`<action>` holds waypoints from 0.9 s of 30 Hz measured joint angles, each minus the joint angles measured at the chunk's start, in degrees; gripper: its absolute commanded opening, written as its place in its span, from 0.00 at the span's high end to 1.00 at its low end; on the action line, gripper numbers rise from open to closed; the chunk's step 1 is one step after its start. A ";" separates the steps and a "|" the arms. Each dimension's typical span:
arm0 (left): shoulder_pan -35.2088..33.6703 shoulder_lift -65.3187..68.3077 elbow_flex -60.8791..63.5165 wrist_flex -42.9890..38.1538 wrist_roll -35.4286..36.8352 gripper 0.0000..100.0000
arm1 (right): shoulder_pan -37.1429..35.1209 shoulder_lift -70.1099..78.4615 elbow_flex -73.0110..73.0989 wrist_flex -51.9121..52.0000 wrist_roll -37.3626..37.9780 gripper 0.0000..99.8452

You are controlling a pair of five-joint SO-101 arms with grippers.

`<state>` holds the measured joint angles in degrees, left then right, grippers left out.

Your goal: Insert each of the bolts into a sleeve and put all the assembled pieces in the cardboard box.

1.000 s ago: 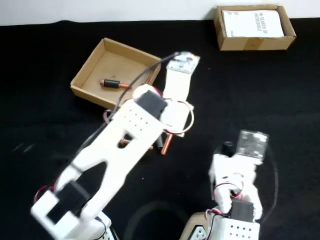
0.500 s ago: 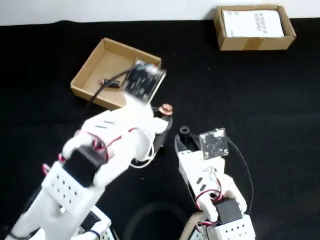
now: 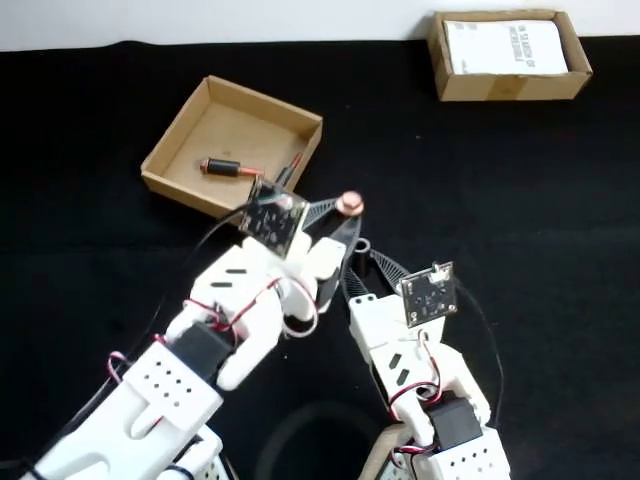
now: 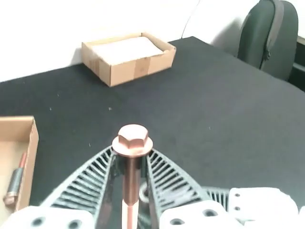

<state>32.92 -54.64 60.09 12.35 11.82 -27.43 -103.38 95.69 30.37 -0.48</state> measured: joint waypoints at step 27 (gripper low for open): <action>0.88 6.33 -4.48 -0.53 6.24 0.99 | -0.09 0.00 0.00 0.00 0.00 0.99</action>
<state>33.80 -48.31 55.60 11.82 18.07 -27.52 -103.38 95.69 30.37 -0.48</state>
